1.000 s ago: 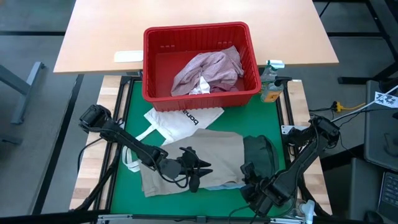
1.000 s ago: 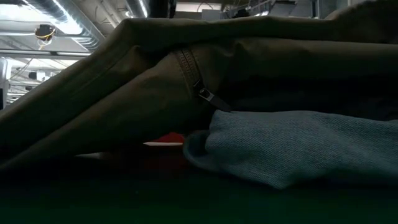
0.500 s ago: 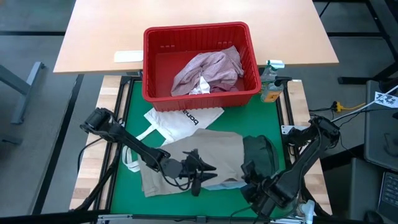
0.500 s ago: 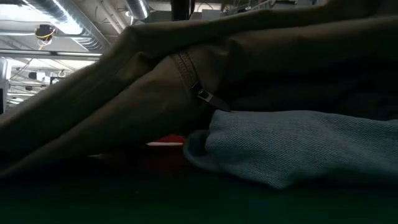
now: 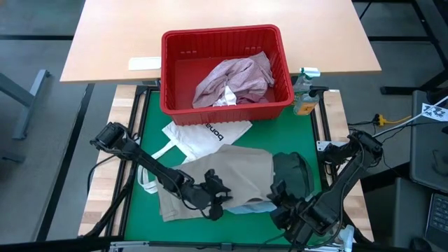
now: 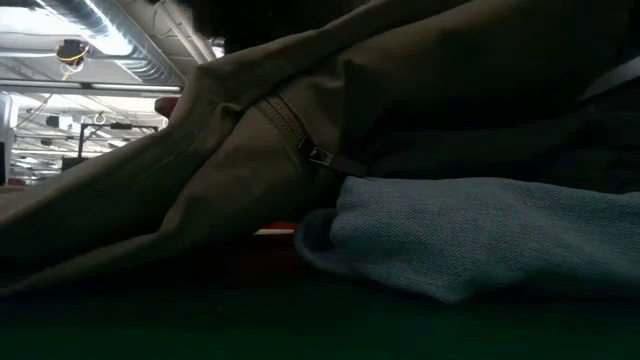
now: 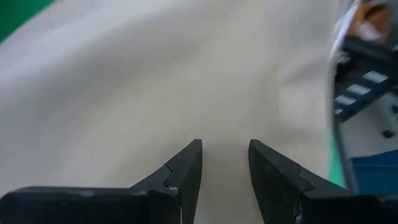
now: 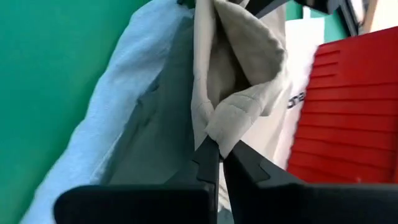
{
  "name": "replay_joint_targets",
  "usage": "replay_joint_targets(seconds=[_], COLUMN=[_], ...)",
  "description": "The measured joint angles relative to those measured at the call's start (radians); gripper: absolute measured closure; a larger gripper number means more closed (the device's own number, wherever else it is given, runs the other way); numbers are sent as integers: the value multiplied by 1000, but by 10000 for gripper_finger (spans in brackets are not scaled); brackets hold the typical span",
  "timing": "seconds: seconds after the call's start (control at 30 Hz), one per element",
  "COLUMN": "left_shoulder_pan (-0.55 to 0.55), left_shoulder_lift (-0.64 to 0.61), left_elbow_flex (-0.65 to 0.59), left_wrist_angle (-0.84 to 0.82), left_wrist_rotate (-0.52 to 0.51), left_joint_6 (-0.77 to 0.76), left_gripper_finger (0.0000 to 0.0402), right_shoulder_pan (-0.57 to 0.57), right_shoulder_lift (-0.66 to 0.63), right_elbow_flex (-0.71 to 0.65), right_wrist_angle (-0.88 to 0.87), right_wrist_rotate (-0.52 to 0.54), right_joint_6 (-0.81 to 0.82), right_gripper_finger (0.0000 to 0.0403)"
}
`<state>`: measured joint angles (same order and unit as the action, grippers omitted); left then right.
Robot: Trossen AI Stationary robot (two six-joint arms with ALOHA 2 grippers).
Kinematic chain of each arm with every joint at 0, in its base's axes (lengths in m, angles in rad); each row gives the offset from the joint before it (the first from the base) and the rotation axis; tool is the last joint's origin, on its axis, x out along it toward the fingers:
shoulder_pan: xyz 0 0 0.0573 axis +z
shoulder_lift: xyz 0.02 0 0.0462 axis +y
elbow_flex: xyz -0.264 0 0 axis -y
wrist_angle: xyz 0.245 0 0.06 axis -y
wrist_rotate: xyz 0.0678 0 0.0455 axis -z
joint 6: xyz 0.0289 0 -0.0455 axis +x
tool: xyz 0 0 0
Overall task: Fold laundry
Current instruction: Fold the gray shorts
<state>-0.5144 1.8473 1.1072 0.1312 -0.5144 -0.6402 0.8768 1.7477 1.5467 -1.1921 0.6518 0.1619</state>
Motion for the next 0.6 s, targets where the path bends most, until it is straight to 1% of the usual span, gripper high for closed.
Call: replay_joint_targets(seconds=[0.17, 0.3, 0.4, 0.6], left_shoulder_pan=[-6, -6, -2, 2], left_shoulder_lift=[0, 0, 0, 0], left_elbow_flex=[0, 0, 0, 0], left_wrist_angle=[-127, -126, -119, -116], left_wrist_rotate=[-2, 3, 5, 3], left_joint_6=[-97, -113, -113, -110], left_gripper_finger=[276, 276, 276, 276], right_shoulder_pan=[-7, -27, -60, -147], right_shoulder_lift=[0, 0, 0, 0], right_elbow_flex=[0, 0, 0, 0], right_wrist_angle=[13, 69, 145, 374], right_wrist_rotate=[53, 115, 126, 122], right_joint_6=[-28, -90, -153, -336], right_gripper_finger=[386, 386, 386, 386])
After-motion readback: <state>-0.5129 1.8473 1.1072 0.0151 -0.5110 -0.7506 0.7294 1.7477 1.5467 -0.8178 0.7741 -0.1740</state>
